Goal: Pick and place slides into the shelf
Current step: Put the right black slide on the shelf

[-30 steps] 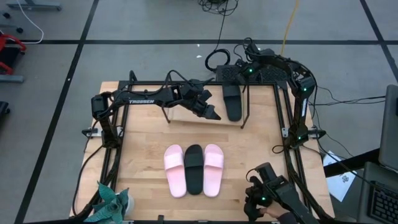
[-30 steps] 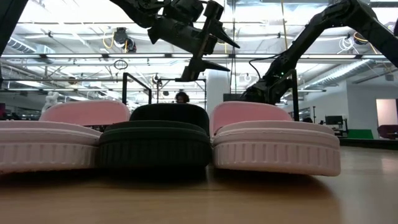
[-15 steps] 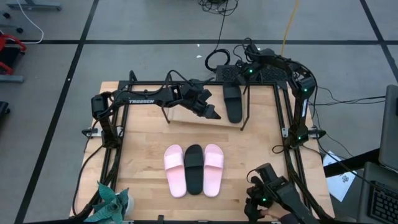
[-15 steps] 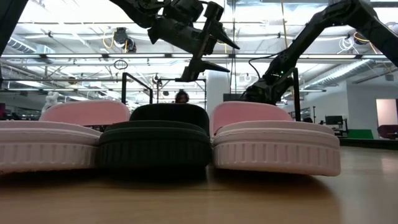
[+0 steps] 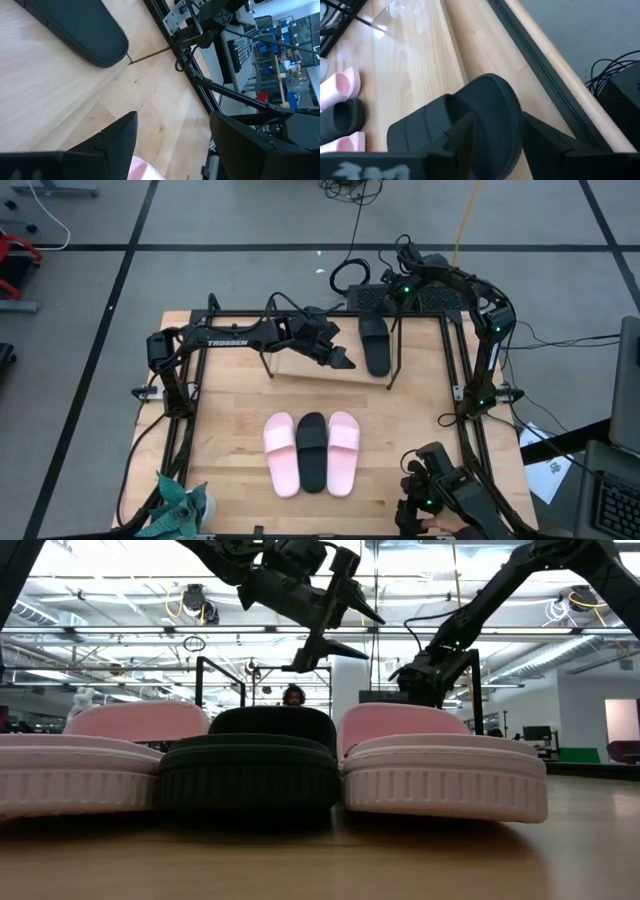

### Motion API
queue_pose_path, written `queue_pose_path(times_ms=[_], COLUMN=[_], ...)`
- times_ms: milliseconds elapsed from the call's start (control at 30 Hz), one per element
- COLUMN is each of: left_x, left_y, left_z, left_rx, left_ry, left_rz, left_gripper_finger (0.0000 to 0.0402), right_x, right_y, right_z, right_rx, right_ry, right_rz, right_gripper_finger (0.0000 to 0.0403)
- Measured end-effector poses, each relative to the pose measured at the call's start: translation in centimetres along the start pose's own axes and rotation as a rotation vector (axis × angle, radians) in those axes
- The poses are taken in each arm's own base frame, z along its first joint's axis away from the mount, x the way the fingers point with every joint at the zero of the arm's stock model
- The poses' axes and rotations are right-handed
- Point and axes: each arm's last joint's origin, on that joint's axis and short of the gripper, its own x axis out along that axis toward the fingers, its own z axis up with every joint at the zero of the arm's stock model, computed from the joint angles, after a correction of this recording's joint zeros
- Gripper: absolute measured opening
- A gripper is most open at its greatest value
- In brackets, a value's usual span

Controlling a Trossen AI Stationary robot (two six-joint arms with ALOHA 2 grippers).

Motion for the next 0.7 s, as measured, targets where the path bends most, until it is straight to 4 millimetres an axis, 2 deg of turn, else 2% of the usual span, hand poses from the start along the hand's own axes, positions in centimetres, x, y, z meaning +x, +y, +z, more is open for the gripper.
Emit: queue_pose_path(times_ms=[200, 367, 533, 700], left_x=[0.0, -0.2, -0.7, -0.9], left_y=[0.0, 0.3, 0.4, 0.2], left_z=[0.0, 0.6, 1.9, 2.6], left_rx=[0.001, 0.045, 0.168, 0.354], left_ry=[-0.011, -0.093, -0.217, -0.307], left_rz=[0.008, 0.061, 0.084, 0.117], left_gripper_finger=[0.0248, 0.0248, 0.0248, 0.0248], right_x=[-0.7, -2.1, -4.5, -7.6], right_y=[0.5, 1.4, 3.2, 6.0], right_z=[0.4, 1.3, 2.7, 3.5], right_rx=[-0.027, -0.073, -0.125, -0.183], right_ry=[-0.019, -0.084, -0.207, -0.321], right_rz=[-0.038, -0.104, -0.156, -0.188], right_gripper_finger=[0.0153, 0.0153, 0.0153, 0.0153])
